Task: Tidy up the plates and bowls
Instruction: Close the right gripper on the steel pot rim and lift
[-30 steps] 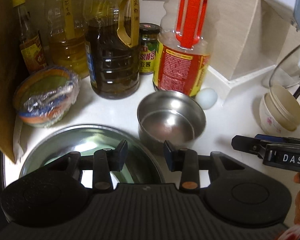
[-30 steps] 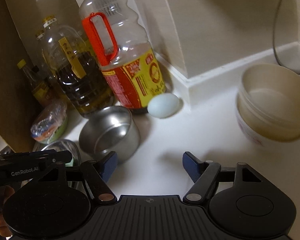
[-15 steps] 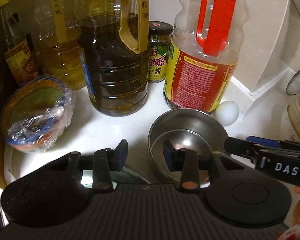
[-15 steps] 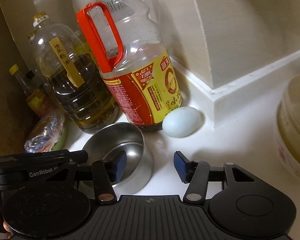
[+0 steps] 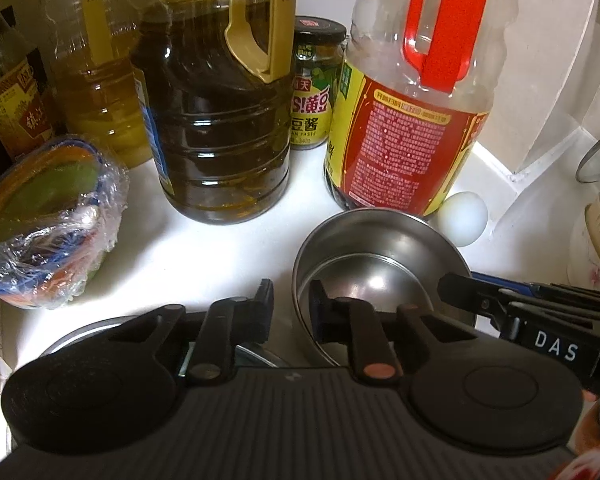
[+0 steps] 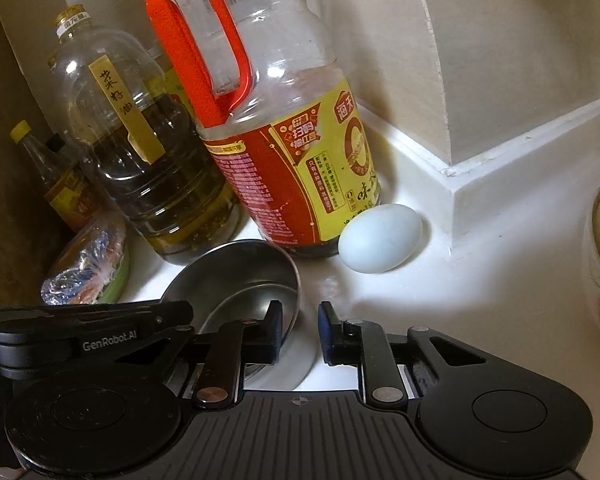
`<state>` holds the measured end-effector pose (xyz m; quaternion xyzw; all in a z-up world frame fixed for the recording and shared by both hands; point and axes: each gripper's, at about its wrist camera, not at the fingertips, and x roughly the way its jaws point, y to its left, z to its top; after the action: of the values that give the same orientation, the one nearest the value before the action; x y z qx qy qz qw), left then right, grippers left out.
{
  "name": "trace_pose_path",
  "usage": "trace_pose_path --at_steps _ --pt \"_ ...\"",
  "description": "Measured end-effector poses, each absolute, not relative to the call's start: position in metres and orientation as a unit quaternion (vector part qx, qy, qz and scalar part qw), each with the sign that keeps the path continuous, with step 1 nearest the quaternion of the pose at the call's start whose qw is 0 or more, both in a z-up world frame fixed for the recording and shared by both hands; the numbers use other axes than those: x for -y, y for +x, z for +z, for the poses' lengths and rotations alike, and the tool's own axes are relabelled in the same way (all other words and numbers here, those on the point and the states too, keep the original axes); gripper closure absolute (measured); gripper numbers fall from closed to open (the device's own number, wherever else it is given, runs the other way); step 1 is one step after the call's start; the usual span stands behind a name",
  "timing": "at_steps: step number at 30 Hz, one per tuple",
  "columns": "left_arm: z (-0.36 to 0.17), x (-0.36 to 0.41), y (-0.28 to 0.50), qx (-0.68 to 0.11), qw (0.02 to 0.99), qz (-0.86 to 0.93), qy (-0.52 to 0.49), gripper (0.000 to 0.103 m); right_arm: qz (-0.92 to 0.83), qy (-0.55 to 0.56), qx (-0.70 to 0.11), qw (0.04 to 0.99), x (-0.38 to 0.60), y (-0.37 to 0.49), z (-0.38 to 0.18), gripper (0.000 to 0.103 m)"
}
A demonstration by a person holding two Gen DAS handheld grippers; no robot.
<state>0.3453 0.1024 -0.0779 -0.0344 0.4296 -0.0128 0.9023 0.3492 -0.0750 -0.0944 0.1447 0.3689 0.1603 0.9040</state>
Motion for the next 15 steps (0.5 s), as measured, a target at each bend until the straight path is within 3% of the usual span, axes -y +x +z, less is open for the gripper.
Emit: trace_pose_path --at_steps 5,15 --pt "-0.0778 -0.1027 0.3456 -0.427 0.903 -0.02 -0.04 0.097 0.164 0.147 -0.366 0.904 0.0733 0.3491 -0.0944 0.091" --pt "-0.0716 -0.0959 0.3394 -0.419 0.907 -0.026 -0.032 0.097 0.151 0.158 -0.362 0.906 0.0788 0.3436 -0.089 0.094"
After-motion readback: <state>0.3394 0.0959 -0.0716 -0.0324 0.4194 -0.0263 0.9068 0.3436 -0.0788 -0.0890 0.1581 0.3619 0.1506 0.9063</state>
